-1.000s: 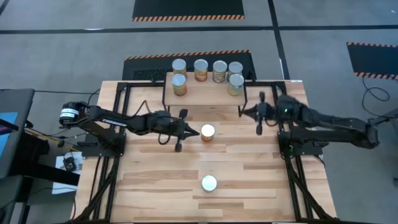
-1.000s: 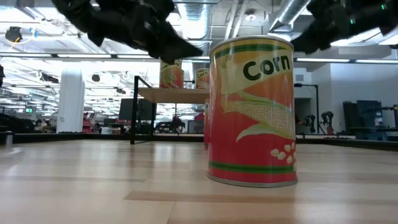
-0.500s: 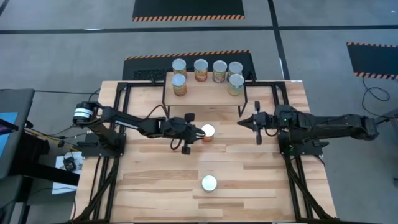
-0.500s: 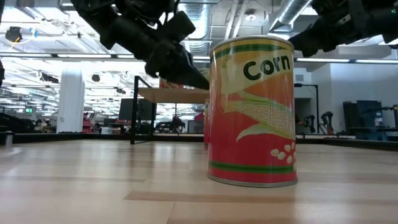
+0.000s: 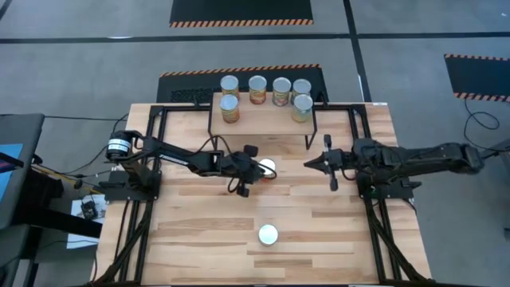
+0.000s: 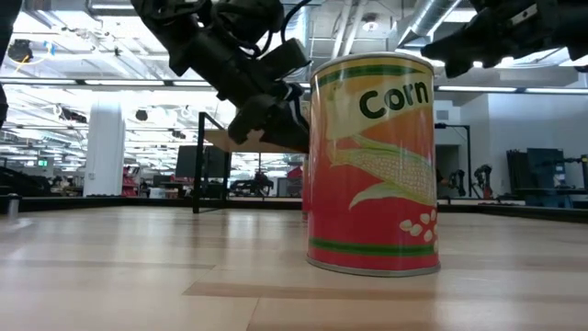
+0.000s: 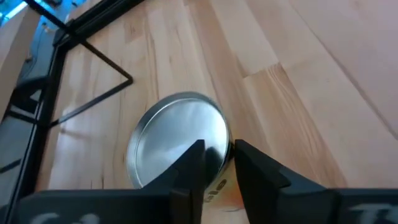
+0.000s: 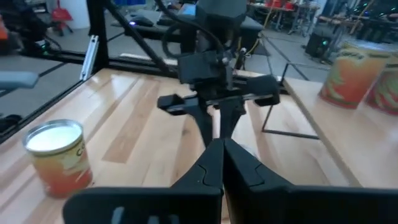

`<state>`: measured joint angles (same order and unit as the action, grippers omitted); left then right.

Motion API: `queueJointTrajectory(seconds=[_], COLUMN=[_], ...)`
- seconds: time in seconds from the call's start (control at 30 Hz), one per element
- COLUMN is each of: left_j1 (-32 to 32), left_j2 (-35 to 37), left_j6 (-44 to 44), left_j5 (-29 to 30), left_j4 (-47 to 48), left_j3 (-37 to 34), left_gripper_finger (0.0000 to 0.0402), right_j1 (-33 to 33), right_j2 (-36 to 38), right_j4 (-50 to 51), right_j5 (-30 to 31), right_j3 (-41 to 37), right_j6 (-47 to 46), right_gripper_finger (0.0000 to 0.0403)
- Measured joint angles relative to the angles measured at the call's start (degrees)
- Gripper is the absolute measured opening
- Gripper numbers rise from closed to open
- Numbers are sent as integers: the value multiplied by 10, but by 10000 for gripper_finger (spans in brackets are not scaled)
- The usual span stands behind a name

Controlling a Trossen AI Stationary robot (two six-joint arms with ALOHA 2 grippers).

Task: Pick and place cans onto a shelf
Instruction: Put the canned pineapple on the shelf

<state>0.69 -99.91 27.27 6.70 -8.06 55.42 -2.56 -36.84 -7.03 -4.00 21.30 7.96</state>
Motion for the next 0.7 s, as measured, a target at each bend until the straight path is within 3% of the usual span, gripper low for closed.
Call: queueJointTrajectory(seconds=[0.23, 0.4, 0.57, 0.7], left_j1=[0, 0, 1, 1], left_j2=[-1, 2, 2, 2], left_j6=[45, 75, 89, 91], left_j5=[-2, -41, -112, -128], left_j4=[6, 26, 42, 51], left_j3=[4, 14, 34, 46], left_gripper_finger=[7, 2, 1, 0], right_j1=[37, 56, 65, 75], right_j2=[-43, -113, -207, -281], right_j4=[-52, -93, -84, -56], right_j5=[6, 30, 44, 43], right_j3=[0, 4, 45, 93], right_j6=[-4, -4, 0, 26], right_gripper_finger=[29, 67, 117, 151])
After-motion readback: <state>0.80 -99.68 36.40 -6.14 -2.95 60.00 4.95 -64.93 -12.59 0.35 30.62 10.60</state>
